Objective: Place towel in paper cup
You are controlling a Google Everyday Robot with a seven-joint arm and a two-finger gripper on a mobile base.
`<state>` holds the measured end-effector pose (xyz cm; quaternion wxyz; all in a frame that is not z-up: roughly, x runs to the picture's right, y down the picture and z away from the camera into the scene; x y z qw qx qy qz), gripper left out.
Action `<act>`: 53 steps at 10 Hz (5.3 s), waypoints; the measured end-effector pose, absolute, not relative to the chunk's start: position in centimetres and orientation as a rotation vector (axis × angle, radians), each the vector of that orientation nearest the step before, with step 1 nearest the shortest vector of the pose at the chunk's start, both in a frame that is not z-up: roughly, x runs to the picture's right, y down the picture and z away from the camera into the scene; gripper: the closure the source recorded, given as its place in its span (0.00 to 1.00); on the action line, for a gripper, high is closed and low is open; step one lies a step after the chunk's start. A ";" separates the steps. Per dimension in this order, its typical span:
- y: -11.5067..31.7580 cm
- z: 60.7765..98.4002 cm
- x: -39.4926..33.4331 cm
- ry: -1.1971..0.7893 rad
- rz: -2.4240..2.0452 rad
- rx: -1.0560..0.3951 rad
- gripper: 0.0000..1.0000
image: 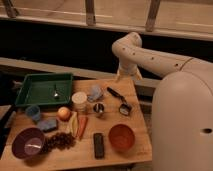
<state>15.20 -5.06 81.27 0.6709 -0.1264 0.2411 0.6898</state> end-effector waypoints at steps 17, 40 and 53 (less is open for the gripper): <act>-4.9 82.1 -5.4 0.095 1.335 -0.578 0.20; -1.1 93.2 -3.9 0.233 1.382 -0.632 0.20; 2.8 99.8 -4.4 0.344 1.381 -0.636 0.45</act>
